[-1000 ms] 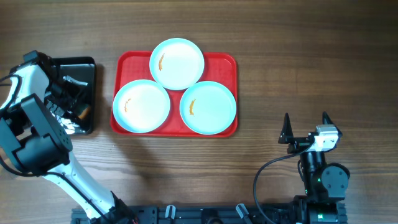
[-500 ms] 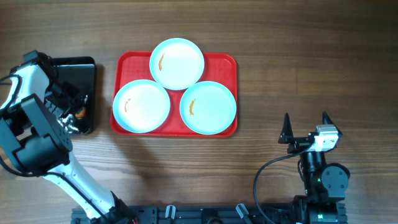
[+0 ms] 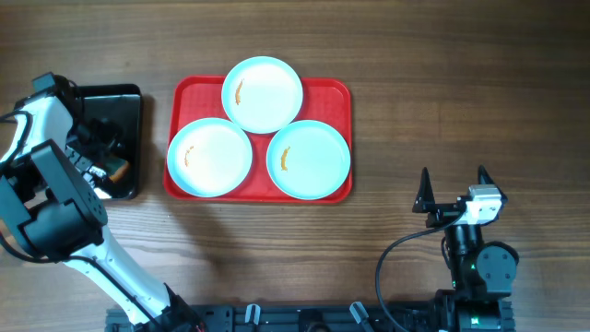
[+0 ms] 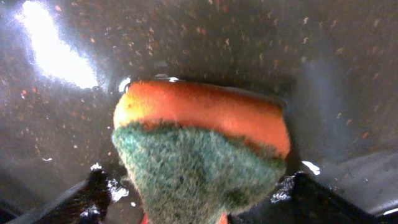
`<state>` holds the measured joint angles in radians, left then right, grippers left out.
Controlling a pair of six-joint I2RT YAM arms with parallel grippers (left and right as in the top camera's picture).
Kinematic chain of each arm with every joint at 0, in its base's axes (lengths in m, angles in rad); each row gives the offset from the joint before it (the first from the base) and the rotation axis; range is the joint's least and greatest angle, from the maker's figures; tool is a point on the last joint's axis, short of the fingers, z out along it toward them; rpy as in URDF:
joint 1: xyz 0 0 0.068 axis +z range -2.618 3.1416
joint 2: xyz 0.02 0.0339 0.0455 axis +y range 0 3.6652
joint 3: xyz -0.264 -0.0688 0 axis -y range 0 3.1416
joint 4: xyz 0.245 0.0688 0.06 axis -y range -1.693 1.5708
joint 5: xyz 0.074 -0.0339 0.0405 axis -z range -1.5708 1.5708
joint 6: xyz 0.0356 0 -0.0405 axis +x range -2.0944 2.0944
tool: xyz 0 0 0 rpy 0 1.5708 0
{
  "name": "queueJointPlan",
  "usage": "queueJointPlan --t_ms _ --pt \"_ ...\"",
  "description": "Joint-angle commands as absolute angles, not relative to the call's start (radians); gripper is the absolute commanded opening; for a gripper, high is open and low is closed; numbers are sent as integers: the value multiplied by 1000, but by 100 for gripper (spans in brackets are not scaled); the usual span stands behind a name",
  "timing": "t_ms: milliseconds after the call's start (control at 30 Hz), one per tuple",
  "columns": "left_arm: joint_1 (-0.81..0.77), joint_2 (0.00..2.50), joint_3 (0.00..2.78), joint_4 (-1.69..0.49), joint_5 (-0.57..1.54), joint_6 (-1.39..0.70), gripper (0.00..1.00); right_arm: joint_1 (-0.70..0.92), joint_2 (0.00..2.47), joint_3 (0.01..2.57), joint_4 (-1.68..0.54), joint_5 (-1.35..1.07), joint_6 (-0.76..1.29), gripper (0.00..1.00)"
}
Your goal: Clean dirty plates on tray and stack at the side
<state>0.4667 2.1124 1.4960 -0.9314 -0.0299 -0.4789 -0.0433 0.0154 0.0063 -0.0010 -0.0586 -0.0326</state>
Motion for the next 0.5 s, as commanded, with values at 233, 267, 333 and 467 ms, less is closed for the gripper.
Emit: queueJointPlan --t_ms 233,267,333,467 --pt "469 2078 1488 -907 -101 -475 4 -50 7 5 1 -47 -50 100" --pt "470 2078 1488 -910 -107 -475 4 -50 7 5 1 -47 -50 100" --pt "470 2074 1488 -916 -106 -476 4 -50 7 5 1 -47 -50 100" --pt "470 2046 1489 -937 -107 -475 4 -50 7 5 1 -47 -50 100"
